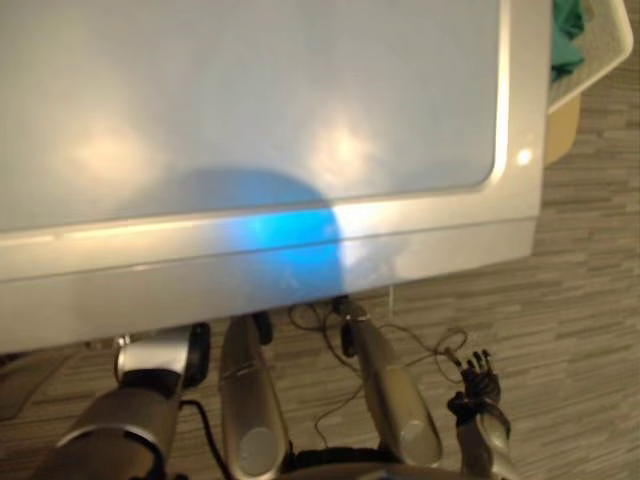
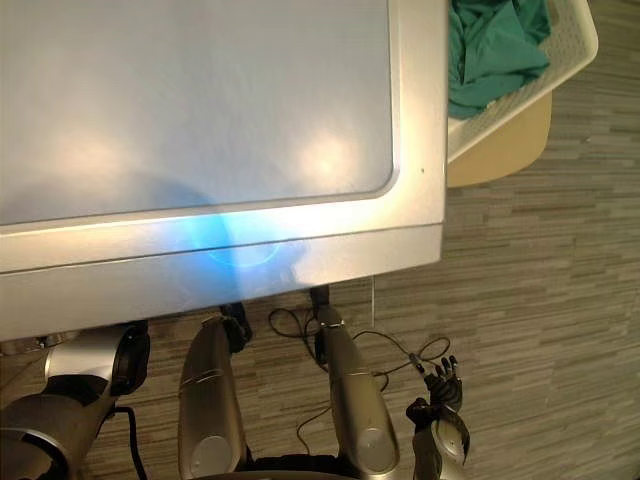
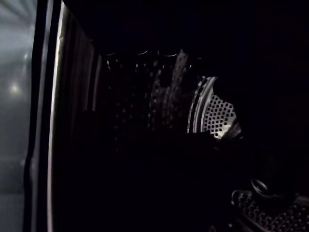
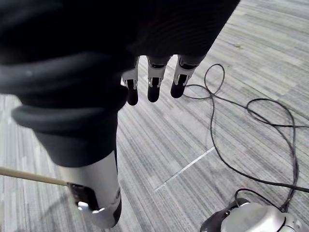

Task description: Pick up the laundry basket with both hands and put the clothes into the washing machine.

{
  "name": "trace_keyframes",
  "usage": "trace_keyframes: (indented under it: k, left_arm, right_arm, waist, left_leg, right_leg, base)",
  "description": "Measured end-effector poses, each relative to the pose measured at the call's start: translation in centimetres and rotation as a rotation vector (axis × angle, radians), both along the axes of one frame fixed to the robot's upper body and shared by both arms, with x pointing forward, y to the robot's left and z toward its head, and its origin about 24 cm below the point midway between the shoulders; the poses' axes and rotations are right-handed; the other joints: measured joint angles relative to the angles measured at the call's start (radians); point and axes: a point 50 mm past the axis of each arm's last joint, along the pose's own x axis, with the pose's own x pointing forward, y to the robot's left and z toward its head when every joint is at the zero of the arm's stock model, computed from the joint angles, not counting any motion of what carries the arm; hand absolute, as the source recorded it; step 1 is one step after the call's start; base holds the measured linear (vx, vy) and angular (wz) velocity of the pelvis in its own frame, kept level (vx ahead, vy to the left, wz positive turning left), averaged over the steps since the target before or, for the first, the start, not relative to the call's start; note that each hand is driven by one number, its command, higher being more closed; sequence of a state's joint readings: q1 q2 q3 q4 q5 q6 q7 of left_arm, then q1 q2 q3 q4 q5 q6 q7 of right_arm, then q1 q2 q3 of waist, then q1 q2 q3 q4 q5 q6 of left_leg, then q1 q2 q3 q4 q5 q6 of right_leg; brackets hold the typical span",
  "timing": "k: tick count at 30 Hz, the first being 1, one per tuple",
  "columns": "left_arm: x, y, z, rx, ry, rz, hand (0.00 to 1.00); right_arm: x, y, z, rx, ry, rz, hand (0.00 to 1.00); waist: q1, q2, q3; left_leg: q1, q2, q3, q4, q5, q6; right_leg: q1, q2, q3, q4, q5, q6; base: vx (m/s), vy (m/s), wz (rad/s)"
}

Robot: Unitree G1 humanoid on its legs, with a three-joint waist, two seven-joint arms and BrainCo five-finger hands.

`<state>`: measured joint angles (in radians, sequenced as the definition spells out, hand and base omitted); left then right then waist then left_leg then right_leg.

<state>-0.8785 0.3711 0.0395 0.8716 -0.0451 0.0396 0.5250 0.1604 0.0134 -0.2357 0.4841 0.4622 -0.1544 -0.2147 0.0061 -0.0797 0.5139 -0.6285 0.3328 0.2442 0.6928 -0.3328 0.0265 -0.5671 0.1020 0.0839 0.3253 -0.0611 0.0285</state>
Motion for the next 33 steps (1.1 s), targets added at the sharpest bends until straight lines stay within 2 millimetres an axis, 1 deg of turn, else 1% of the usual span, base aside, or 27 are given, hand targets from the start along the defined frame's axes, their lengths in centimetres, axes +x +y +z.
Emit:
trace_keyframes:
  k: [3, 4, 5, 6, 7, 8, 9, 10, 11, 12, 13, 14, 16, 17, 18, 20, 22, 23, 25, 26, 27, 28, 29, 30, 31, 32, 33]
  left_arm:
    - [-0.9, 0.6, -2.4, 0.152, 0.119, 0.029, 0.00]
    - [-1.4, 0.8, -3.7, 0.202, 0.171, 0.031, 0.00]
    - [-1.6, 0.6, -4.5, 0.231, 0.202, 0.024, 0.00]
    - [-1.5, 0.1, -4.3, 0.256, 0.197, 0.011, 0.00]
    - [-1.2, -2.3, -4.3, 0.291, 0.173, -0.052, 0.00]
    - [-1.2, -3.5, -4.7, 0.328, 0.178, -0.096, 0.00]
    - [-1.5, -3.5, -5.1, 0.330, 0.190, -0.099, 0.00]
    - [-2.1, -3.1, -6.0, 0.329, 0.214, -0.091, 0.00]
    - [-2.9, -2.8, -6.5, 0.317, 0.200, -0.087, 0.00]
    - [-3.7, -2.6, -6.8, 0.308, 0.184, -0.083, 0.00]
    - [-4.4, -2.3, -7.0, 0.291, 0.164, -0.075, 0.00]
    - [-5.8, -1.4, -8.9, 0.242, 0.213, -0.031, 0.00]
    - [-6.9, -1.3, -11.2, 0.142, 0.293, -0.031, 0.00]
    - [-7.3, -1.2, -11.8, 0.097, 0.311, -0.026, 0.00]
    - [-8.1, -1.5, -13.0, 0.056, 0.344, -0.024, 0.00]
    - [-9.0, -2.2, -14.4, 0.028, 0.382, -0.033, 0.00]
    - [-10.6, -3.4, -16.3, -0.043, 0.415, -0.061, 0.00]
    - [-12.6, -4.3, -17.4, -0.082, 0.400, -0.075, 0.00]
    - [-16.6, -6.0, -20.8, -0.189, 0.497, -0.089, 0.00]
    - [-17.7, -6.1, -21.8, -0.212, 0.538, -0.084, 0.00]
    - [-19.4, -6.1, -23.2, -0.252, 0.596, -0.070, 0.00]
    - [-21.6, -6.0, -25.0, -0.323, 0.668, -0.038, 0.00]
    - [-23.3, -6.1, -26.5, -0.421, 0.729, 0.012, 0.00]
    - [-24.3, -5.9, -27.4, -0.460, 0.769, 0.041, 0.00]
    - [-26.4, -5.3, -28.7, -0.537, 0.836, 0.106, 0.00]
    - [-27.1, -4.5, -29.2, -0.572, 0.856, 0.142, 0.00]
    - [-27.3, -4.7, -29.6, -0.601, 0.874, 0.142, 0.00]
  right_arm:
    - [0.0, -0.1, 0.0, -0.004, 0.000, 0.001, 0.00]
    - [0.0, -0.1, 0.0, -0.003, 0.002, 0.002, 0.00]
    - [-0.1, 0.0, -0.1, 0.001, 0.004, -0.001, 0.00]
    - [0.1, 0.0, -0.1, 0.000, 0.003, 0.000, 0.00]
    - [-0.3, -0.1, -0.4, 0.000, 0.023, -0.004, 0.00]
    - [-0.6, 0.9, -1.3, 0.042, 0.056, -0.006, 0.00]
    - [-0.3, 1.2, -1.3, 0.050, 0.055, -0.001, 0.00]
    - [0.1, 1.7, -1.3, 0.064, 0.047, 0.004, 0.00]
    - [0.2, 1.9, -1.3, 0.068, 0.045, 0.003, 0.00]
    - [0.0, 1.8, -1.5, 0.068, 0.054, -0.003, 0.00]
    - [-0.2, 1.5, -1.7, 0.068, 0.066, -0.013, 0.00]
    - [-0.5, 1.2, -1.9, 0.063, 0.085, -0.015, 0.00]
    - [-1.0, 0.5, -2.2, 0.050, 0.112, -0.025, 0.00]
    - [-1.2, 0.2, -2.2, 0.040, 0.122, -0.033, 0.00]
    - [-1.6, -0.2, -2.4, 0.025, 0.143, -0.049, 0.00]
    - [-1.9, -0.4, -2.5, 0.014, 0.159, -0.062, 0.00]
    - [-1.9, -0.3, -2.5, 0.009, 0.167, -0.056, 0.00]
    - [-2.3, -0.2, -2.9, 0.007, 0.199, -0.054, 0.00]
    - [-3.6, 0.0, -3.8, 0.016, 0.270, -0.043, 0.00]
    - [-3.7, 0.2, -3.9, 0.023, 0.280, -0.038, 0.00]
    - [-4.0, 0.5, -4.2, 0.035, 0.300, -0.034, 0.00]
    - [-4.3, 0.7, -4.5, 0.045, 0.318, -0.032, 0.00]
    - [-4.3, 0.8, -4.5, 0.048, 0.324, -0.018, 0.00]
    - [-4.3, 0.9, -4.6, 0.047, 0.325, -0.007, 0.00]
    - [-4.4, 0.9, -4.7, 0.048, 0.333, 0.004, 0.00]
    - [-5.0, 1.1, -5.1, 0.067, 0.366, -0.010, 0.00]
    - [-5.4, 0.9, -5.4, 0.078, 0.386, -0.025, 0.00]
  waist:
    - [0.007, 0.000, 0.000]
    - [0.009, 0.000, 0.000]
    - [0.004, -0.003, -0.003]
    - [-0.008, -0.001, -0.004]
    - [-0.020, 0.004, -0.001]
    - [-0.026, -0.044, -0.008]
    - [-0.026, -0.041, -0.006]
    - [-0.022, -0.040, -0.006]
    - [-0.014, -0.035, -0.003]
    - [-0.001, -0.026, -0.002]
    - [0.011, -0.009, 0.000]
    - [0.008, 0.018, -0.017]
    - [0.001, 0.035, -0.031]
    - [-0.003, 0.035, -0.031]
    - [-0.007, 0.035, -0.031]
    - [-0.011, 0.033, -0.038]
    - [-0.011, 0.032, -0.040]
    - [-0.001, 0.037, -0.080]
    - [0.021, 0.065, -0.190]
    - [0.022, 0.069, -0.207]
    - [0.026, 0.072, -0.238]
    - [0.036, 0.088, -0.283]
    - [0.037, 0.121, -0.298]
    - [0.036, 0.129, -0.310]
    - [0.036, 0.119, -0.339]
    - [0.026, 0.098, -0.357]
    - [0.016, 0.113, -0.367]
  left_leg:
    - [0.023, 0.002, -0.009, 0.020, 0.006, -0.010]
    - [-0.004, 0.018, -0.028, 0.119, 0.038, -0.053]
    - [-0.152, 0.046, -0.075, 0.329, 0.088, -0.022]
    - [-0.212, 0.034, -0.087, 0.286, 0.037, -0.011]
    - [-0.161, -0.018, -0.051, -0.196, 0.246, -0.014]
    - [-0.133, -0.069, -0.011, -0.202, 0.314, 0.000]
    - [-0.130, -0.069, -0.017, -0.194, 0.310, 0.006]
    - [-0.122, -0.067, -0.023, -0.174, 0.309, 0.007]
    - [-0.111, -0.058, -0.024, -0.152, 0.302, 0.010]
    - [-0.097, -0.054, -0.023, -0.140, 0.293, 0.006]
    - [-0.077, -0.050, -0.022, -0.131, 0.293, 0.005]
    - [-0.060, -0.038, -0.021, -0.130, 0.289, -0.001]
    - [-0.029, -0.026, -0.023, -0.133, 0.288, -0.003]
    - [-0.015, -0.025, -0.023, -0.136, 0.288, -0.003]
    - [0.009, -0.027, -0.022, -0.143, 0.288, -0.003]
    - [0.044, -0.039, -0.020, -0.157, 0.288, -0.003]
    - [0.096, -0.056, -0.018, -0.165, 0.287, -0.003]
    - [0.113, -0.066, -0.014, -0.171, 0.285, -0.002]
    - [0.155, -0.078, 0.010, -0.182, 0.263, -0.002]
    - [0.184, -0.088, 0.009, -0.194, 0.261, -0.004]
    - [0.219, -0.097, 0.009, -0.214, 0.261, -0.004]
    - [0.268, -0.092, 0.009, -0.255, 0.262, -0.005]
    - [0.327, -0.065, 0.009, -0.304, 0.269, -0.016]
    - [0.351, -0.061, 0.012, -0.331, 0.279, -0.030]
    - [0.391, -0.069, 0.033, -0.375, 0.292, -0.054]
    - [0.414, -0.096, 0.037, -0.402, 0.285, -0.082]
    - [0.421, -0.090, 0.031, -0.421, 0.284, -0.093]
  right_leg:
    - [0.030, 0.001, -0.002, 0.007, -0.003, -0.004]
    - [0.056, -0.001, -0.001, 0.006, -0.007, -0.010]
    - [0.071, -0.005, 0.008, 0.023, -0.026, -0.023]
    - [0.069, -0.016, 0.001, 0.037, -0.037, -0.026]
    - [0.056, -0.047, -0.033, 0.116, -0.101, 0.036]
    - [0.038, -0.107, -0.036, 0.195, -0.170, 0.061]
    - [0.039, -0.108, -0.037, 0.208, -0.172, 0.064]
    - [0.054, -0.109, -0.036, 0.216, -0.184, 0.083]
    - [0.070, -0.108, -0.044, 0.206, -0.208, 0.074]
    - [0.112, -0.105, -0.057, 0.186, -0.225, 0.053]
    - [0.146, -0.099, -0.056, 0.163, -0.235, 0.044]
    - [0.168, -0.082, -0.058, 0.159, -0.235, 0.044]
    - [0.197, -0.069, -0.062, 0.161, -0.235, 0.043]
    - [0.212, -0.066, -0.063, 0.161, -0.235, 0.044]
    - [0.234, -0.068, -0.065, 0.161, -0.235, 0.044]
    - [0.266, -0.077, -0.067, 0.161, -0.235, 0.044]
    - [0.322, -0.095, -0.073, 0.161, -0.235, 0.043]
    - [0.338, -0.107, -0.078, 0.162, -0.234, 0.044]
    - [0.376, -0.123, -0.083, 0.156, -0.234, 0.044]
    - [0.400, -0.124, -0.085, 0.157, -0.232, 0.044]
    - [0.423, -0.126, -0.087, 0.165, -0.224, 0.042]
    - [0.433, -0.116, -0.089, 0.197, -0.192, 0.045]
    - [0.409, -0.105, -0.095, 0.274, -0.183, 0.018]
    - [0.401, -0.109, -0.106, 0.259, -0.224, -0.006]
    - [0.420, -0.144, -0.126, 0.089, -0.226, -0.011]
    - [0.455, -0.173, -0.128, -0.006, -0.174, 0.021]
    - [0.467, -0.164, -0.142, -0.019, -0.175, 0.020]
  base:
    - [0.11, 0.040, -0.01]
    - [0.14, 0.120, 0.05]
    - [0.10, 0.131, 0.26]
    - [0.13, 0.158, 0.80]
    - [0.13, 0.144, 1.18]
    - [0.14, 0.109, 1.09]
    - [0.09, 0.063, 0.57]
    - [0.09, -0.017, 0.08]
    - [0.08, -0.078, -0.05]
    - [0.07, -0.132, -0.09]
    - [0.05, -0.177, -0.07]
    - [0.02, -0.138, 0.00]
    - [0.02, -0.106, -0.01]
    - [0.05, -0.089, 0.04]
    - [0.05, -0.075, 0.12]
    - [0.10, -0.033, 0.25]
    - [0.15, -0.016, 0.37]
    - [0.13, -0.007, 0.28]
    - [0.19, -0.007, 0.22]
    - [0.23, -0.024, 0.25]
    - [0.22, -0.045, 0.17]
    - [0.23, -0.087, 0.05]
    - [0.16, -0.095, -0.10]
    - [0.11, -0.132, -0.23]
    - [0.09, -0.169, -0.02]
    - [0.10, -0.173, 0.17]
    - [0.08, -0.168, 0.42]
